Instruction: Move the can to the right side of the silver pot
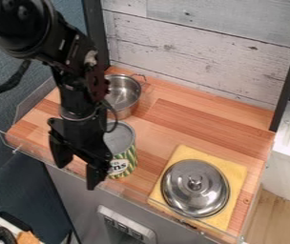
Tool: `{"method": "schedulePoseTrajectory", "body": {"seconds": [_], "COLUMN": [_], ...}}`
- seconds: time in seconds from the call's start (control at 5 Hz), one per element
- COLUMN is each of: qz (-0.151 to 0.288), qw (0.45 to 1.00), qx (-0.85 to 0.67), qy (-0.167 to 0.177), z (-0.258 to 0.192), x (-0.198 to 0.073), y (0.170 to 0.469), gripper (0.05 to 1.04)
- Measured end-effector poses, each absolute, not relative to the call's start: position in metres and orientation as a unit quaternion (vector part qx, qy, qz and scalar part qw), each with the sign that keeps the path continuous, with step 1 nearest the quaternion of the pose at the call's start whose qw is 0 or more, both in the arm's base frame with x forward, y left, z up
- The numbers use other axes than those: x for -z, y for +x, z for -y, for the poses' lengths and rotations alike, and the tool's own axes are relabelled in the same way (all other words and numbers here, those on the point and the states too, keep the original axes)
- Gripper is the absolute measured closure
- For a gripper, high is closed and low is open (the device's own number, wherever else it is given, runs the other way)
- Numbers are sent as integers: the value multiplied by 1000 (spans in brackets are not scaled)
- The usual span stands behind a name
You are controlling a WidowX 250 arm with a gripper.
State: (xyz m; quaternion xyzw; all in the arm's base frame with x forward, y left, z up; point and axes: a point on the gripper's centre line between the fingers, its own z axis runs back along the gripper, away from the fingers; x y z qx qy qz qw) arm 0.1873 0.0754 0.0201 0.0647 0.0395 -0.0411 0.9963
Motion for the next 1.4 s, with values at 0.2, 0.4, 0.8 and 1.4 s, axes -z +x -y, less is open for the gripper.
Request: {"method": "schedulePoseTrajectory", "body": {"seconds": [0.2,0.4,0.8,1.4], "qz": [-50,-59,-53,-52], "qw": [995,996,997,995], "qx": [41,43,51,86], "qy": [73,54,34,3], "z": [-84,-83,-63,-27], "x": [-15,-8,-7,-8], "y": [195,208,255,317], "gripper": [83,83,83,83]}}
